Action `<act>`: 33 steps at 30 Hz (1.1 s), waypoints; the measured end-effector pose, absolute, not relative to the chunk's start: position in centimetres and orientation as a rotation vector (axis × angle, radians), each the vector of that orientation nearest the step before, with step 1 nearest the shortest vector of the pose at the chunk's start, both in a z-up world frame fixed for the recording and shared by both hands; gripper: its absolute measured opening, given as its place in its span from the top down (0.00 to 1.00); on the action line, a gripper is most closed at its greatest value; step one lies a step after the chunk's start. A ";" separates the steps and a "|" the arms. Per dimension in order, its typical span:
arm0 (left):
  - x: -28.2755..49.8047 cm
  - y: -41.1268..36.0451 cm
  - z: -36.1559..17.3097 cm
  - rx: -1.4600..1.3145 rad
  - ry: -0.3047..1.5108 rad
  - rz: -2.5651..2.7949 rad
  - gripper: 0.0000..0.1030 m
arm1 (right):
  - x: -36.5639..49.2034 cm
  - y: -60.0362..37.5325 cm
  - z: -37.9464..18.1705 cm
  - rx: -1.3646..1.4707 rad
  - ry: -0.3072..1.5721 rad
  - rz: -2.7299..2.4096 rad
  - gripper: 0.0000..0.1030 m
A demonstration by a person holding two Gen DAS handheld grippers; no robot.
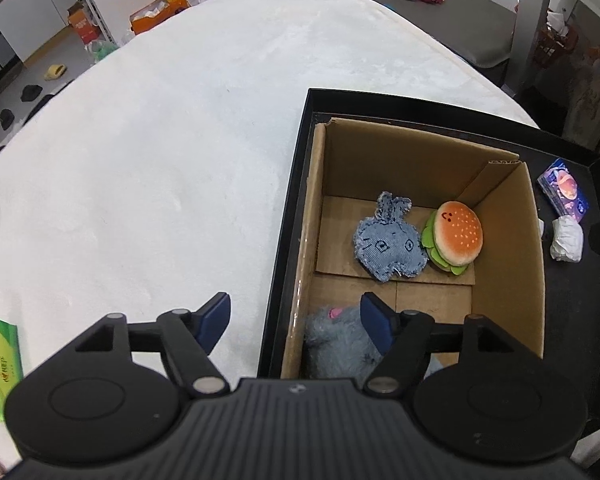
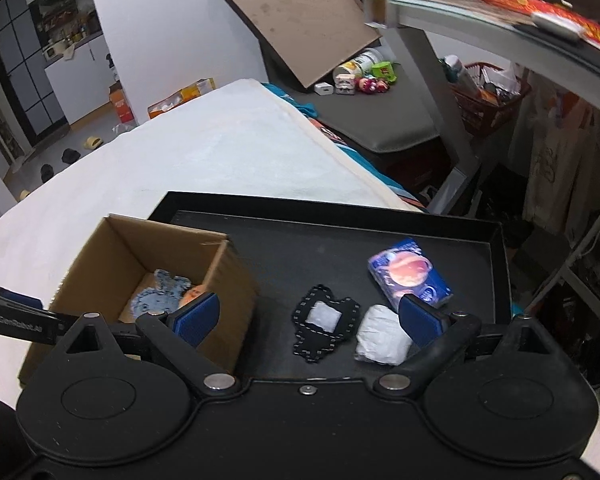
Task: Organize soft objects
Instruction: 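Move the right tool to the white wrapped bundle and grasp it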
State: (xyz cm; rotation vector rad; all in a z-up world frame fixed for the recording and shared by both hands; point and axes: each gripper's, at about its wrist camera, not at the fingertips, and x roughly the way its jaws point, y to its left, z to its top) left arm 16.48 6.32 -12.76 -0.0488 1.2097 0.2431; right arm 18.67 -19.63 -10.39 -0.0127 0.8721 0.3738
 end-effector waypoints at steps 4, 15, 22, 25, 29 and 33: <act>16.8 5.8 -12.6 -0.015 1.204 0.274 0.29 | 19.1 -21.1 -11.4 0.013 0.877 0.367 0.06; 17.8 4.6 -13.3 0.051 1.230 0.292 0.29 | 19.9 -24.2 -14.8 0.128 0.864 0.317 0.07; 18.4 3.4 -13.8 0.095 1.228 0.269 0.29 | 21.0 -25.2 -16.7 0.139 0.889 0.269 0.07; 18.7 3.1 -14.2 0.106 1.234 0.271 0.29 | 21.5 -25.1 -17.5 0.136 0.903 0.254 0.07; 19.0 2.8 -14.2 0.121 1.240 0.274 0.29 | 21.8 -25.0 -18.1 0.128 0.904 0.246 0.07; 19.2 2.3 -14.0 0.130 1.239 0.273 0.29 | 22.0 -24.9 -18.5 0.130 0.918 0.257 0.18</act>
